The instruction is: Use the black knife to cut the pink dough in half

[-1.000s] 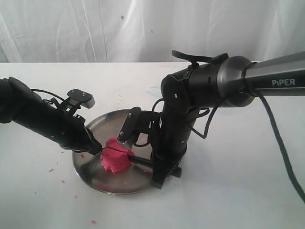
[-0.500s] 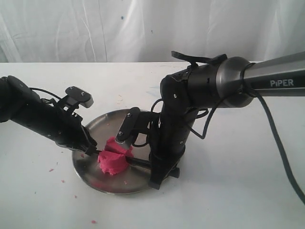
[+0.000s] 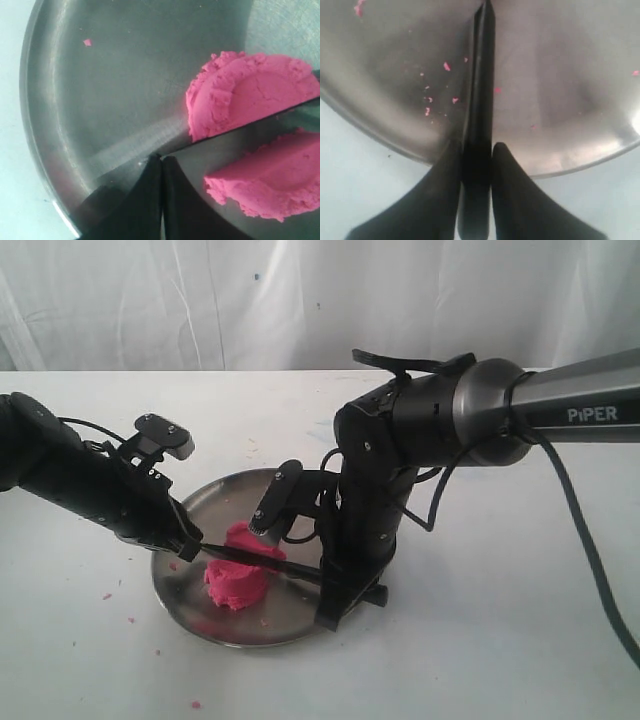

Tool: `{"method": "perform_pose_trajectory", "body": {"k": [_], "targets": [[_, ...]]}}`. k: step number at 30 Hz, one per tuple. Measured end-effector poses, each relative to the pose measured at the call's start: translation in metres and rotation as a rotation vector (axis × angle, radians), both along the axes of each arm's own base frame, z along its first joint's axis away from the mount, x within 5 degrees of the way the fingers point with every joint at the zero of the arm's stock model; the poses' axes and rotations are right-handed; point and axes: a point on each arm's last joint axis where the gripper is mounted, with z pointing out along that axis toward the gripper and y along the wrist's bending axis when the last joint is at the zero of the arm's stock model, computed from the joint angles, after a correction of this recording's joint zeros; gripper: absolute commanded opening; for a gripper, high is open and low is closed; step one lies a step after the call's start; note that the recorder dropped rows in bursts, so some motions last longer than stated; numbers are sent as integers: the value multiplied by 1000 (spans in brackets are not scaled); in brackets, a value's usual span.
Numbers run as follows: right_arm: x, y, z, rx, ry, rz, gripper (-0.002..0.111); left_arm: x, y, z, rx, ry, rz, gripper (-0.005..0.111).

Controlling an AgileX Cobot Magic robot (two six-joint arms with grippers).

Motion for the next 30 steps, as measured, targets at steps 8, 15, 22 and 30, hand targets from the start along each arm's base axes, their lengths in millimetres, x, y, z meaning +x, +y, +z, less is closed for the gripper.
{"method": "perform_pose_trajectory", "body": {"k": [8, 15, 22, 30], "targets": [[4, -1, 1, -5, -34, -56, 0, 0, 0, 0, -3, 4, 1, 0], [6, -4, 1, -27, -66, -69, 0, 0, 0, 0, -3, 4, 1, 0], [2, -1, 5, 9, -24, -57, 0, 0, 0, 2, -4, -2, 1, 0], [-6, -3, 24, 46, -10, -65, 0, -3, 1, 25, -10, -74, 7, 0]]}}
